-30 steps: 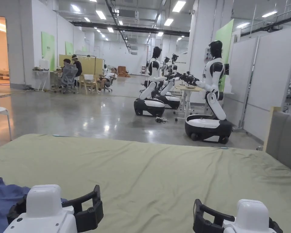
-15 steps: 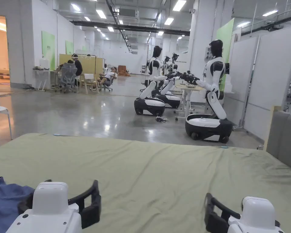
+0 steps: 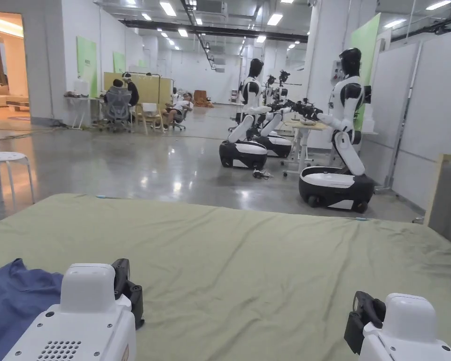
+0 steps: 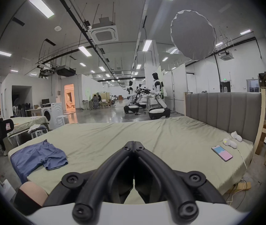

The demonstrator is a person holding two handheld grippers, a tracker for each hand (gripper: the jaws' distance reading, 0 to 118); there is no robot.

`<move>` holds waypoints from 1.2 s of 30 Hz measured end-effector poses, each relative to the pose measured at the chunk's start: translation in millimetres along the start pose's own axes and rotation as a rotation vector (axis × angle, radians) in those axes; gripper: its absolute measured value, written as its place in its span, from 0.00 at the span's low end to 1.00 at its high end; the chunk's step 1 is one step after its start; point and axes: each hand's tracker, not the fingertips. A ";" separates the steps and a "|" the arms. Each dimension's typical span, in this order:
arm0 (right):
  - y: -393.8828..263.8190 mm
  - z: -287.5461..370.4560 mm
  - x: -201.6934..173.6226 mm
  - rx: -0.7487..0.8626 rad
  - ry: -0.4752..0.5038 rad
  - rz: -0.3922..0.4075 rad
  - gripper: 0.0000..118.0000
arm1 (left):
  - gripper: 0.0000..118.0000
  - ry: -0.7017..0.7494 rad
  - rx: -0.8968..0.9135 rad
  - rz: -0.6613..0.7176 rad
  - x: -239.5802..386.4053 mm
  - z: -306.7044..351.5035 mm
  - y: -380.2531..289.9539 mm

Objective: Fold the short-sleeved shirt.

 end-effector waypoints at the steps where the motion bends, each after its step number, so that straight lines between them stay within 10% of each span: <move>1: 0.0 -3.5 -6.0 -0.007 0.020 0.008 0.00 | 0.00 0.016 0.003 -0.003 -4.8 1.7 0.0; 20: -1.2 -87.4 -236.5 -0.050 0.638 0.120 0.00 | 0.00 0.562 -0.123 -0.016 -197.6 34.2 -27.8; 31: -11.2 -146.0 -258.5 -0.157 0.592 0.184 0.00 | 0.00 0.396 -0.357 0.021 -253.1 -126.3 -49.5; 32: -14.7 -159.5 -253.1 -0.170 0.581 0.191 0.00 | 0.07 0.354 -0.390 0.046 -262.5 -152.2 -55.2; 34: -21.8 -175.9 -249.1 -0.200 0.550 0.198 0.00 | 0.90 0.254 -0.553 0.072 -283.4 -209.3 -72.3; 36: -29.3 -187.4 -247.0 -0.225 0.529 0.206 0.00 | 0.95 0.204 -0.750 0.079 -296.2 -255.0 -95.8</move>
